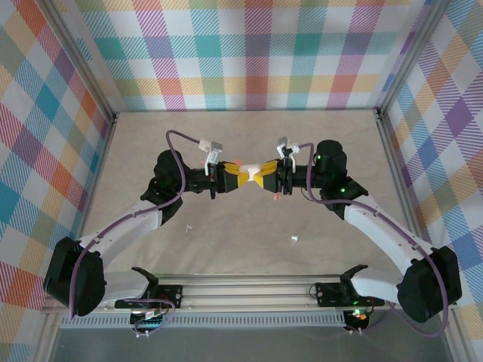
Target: Insert wireless bluetooth earbuds into charging case
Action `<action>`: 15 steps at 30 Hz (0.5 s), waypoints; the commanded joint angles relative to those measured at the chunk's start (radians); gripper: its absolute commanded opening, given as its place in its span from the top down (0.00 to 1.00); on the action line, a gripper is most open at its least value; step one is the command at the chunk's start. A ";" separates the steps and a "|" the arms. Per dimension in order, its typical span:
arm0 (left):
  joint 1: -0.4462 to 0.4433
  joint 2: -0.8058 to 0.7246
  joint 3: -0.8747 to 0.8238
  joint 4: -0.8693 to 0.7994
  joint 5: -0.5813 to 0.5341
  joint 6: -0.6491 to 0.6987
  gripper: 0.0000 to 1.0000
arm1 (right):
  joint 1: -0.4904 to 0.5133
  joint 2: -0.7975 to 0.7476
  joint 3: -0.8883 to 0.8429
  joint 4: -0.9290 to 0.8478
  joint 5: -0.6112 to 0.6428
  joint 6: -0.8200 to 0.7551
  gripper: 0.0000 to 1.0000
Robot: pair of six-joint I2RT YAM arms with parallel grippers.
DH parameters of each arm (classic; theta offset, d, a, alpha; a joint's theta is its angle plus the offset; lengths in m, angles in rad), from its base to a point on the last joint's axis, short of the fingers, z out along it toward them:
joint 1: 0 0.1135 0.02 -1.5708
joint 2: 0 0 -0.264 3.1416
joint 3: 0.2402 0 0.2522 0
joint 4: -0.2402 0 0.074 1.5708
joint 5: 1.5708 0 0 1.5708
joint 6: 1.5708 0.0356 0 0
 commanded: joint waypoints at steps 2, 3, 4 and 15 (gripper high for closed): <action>-0.005 -0.037 0.021 -0.106 0.011 0.108 1.00 | 0.000 -0.036 0.030 -0.059 0.064 -0.035 0.62; -0.006 -0.039 0.029 -0.139 0.016 0.132 1.00 | 0.000 -0.038 0.031 -0.070 0.077 -0.041 0.60; -0.008 -0.042 0.034 -0.167 0.020 0.153 1.00 | 0.000 -0.038 0.035 -0.086 0.090 -0.045 0.58; -0.019 -0.057 0.071 -0.283 0.044 0.260 1.00 | 0.001 0.032 0.110 -0.195 0.095 -0.071 0.56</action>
